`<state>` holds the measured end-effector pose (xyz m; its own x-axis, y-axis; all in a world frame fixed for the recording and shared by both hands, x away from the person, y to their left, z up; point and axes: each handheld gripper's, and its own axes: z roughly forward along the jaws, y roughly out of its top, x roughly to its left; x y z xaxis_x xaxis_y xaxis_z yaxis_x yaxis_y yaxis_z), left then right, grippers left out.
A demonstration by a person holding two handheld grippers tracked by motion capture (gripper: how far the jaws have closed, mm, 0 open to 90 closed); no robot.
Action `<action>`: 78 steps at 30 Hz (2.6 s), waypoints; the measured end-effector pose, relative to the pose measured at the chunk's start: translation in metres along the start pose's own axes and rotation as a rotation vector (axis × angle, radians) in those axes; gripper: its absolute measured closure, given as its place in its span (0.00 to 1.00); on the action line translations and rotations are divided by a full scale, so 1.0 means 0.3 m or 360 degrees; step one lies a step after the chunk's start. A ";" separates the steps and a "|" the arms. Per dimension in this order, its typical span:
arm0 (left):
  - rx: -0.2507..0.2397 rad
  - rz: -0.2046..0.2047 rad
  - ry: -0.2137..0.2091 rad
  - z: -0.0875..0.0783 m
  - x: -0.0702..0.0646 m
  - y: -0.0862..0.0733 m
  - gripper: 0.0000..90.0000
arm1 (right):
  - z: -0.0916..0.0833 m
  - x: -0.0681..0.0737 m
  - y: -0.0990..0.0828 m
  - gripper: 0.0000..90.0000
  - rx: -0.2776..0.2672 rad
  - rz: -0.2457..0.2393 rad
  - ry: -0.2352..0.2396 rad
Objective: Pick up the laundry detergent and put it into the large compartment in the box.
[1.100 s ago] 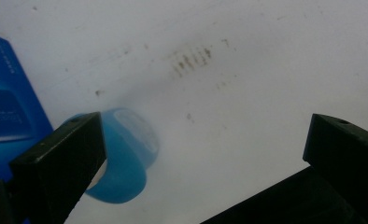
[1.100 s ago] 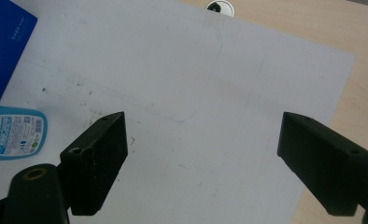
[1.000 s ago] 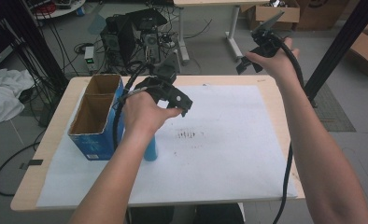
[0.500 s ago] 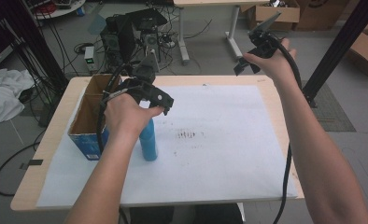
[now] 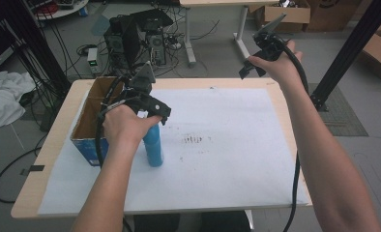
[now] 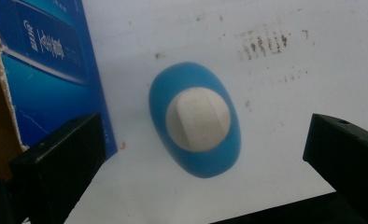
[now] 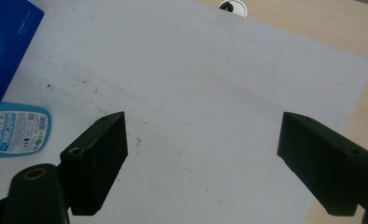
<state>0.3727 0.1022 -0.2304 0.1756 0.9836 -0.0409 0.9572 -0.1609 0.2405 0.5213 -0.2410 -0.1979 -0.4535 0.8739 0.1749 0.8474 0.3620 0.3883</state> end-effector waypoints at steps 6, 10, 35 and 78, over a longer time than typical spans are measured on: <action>0.0040 -0.0014 0.0005 0.044 0.003 -0.006 0.00 | 0.010 0.002 0.000 0.18 0.0006 -0.0004 0.0001; 0.0047 -0.0025 0.0012 0.064 -0.001 -0.003 0.00 | 0.018 0.000 -0.001 0.18 0.0009 -0.0006 0.0003; 0.0105 -0.0097 0.0061 0.174 -0.012 0.000 0.01 | 0.049 -0.011 -0.005 0.18 0.0022 -0.0010 0.0019; 0.0090 -0.0145 0.0088 0.195 -0.014 0.006 0.36 | 0.071 -0.028 -0.015 0.18 0.0020 -0.0015 0.0044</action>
<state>0.3871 0.0931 -0.2865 0.0757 0.9971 -0.0061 0.9803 -0.0733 0.1832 0.5272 -0.2432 -0.2204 -0.4690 0.8611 0.1963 0.8463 0.3745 0.3789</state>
